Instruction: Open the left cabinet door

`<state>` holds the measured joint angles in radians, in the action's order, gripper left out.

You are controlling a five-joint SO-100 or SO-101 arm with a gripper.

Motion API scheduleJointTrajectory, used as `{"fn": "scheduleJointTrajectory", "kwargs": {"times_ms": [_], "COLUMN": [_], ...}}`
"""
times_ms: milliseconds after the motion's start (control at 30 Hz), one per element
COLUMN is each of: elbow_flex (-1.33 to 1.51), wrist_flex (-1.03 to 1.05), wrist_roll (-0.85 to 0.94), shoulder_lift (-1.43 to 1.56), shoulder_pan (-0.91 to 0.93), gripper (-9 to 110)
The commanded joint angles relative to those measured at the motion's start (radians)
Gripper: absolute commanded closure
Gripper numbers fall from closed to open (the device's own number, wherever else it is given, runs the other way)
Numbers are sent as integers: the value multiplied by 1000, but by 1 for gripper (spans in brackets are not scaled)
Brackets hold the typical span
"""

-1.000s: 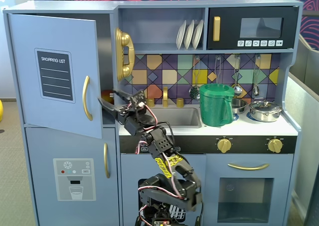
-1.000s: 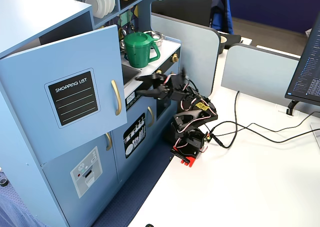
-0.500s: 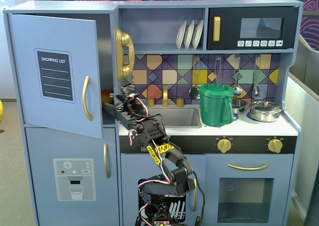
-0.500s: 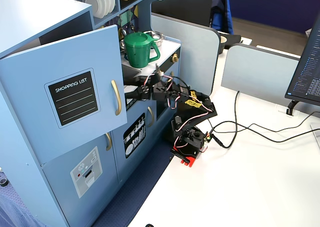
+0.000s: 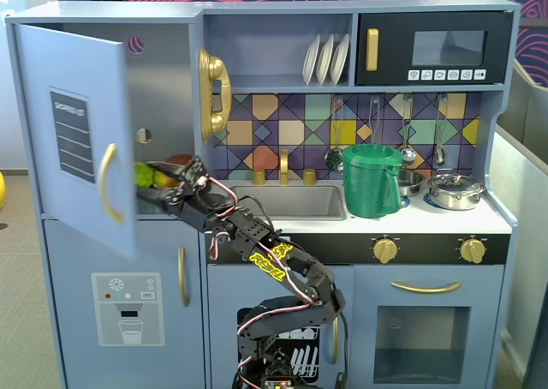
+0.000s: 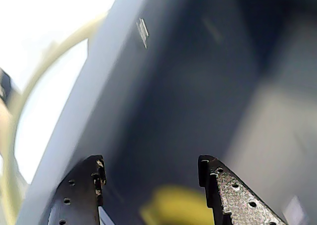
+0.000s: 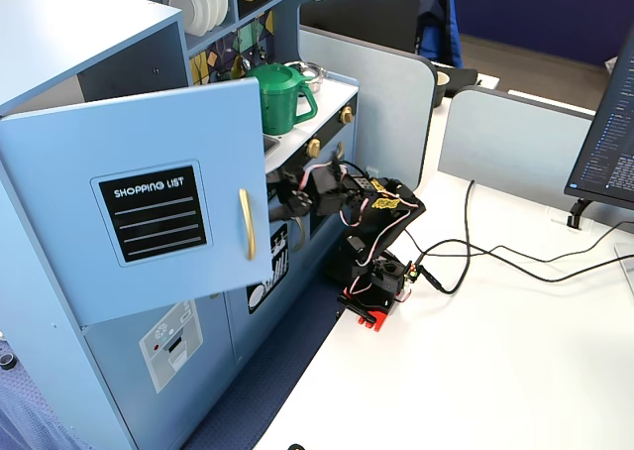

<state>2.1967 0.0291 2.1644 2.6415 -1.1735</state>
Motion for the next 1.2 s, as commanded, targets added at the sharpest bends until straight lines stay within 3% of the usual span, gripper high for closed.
{"fn": "scheduleJointTrajectory", "kwargs": {"times_ms": [0, 167, 333, 500, 733, 967, 1167], "elbow_flex": [-37, -6, 3, -54, -181, -238, -26], "wrist_flex": [-74, -94, 51, 394, 919, 1246, 1339], "wrist_roll": [52, 51, -146, -397, -586, -753, -804], "shoulder_lift": [-18, -15, 40, 112, 66, 15, 118], "shoulder_pan": [-129, -124, 239, 583, 894, 1019, 1089], "gripper": [83, 83, 83, 83, 83, 83, 83]}}
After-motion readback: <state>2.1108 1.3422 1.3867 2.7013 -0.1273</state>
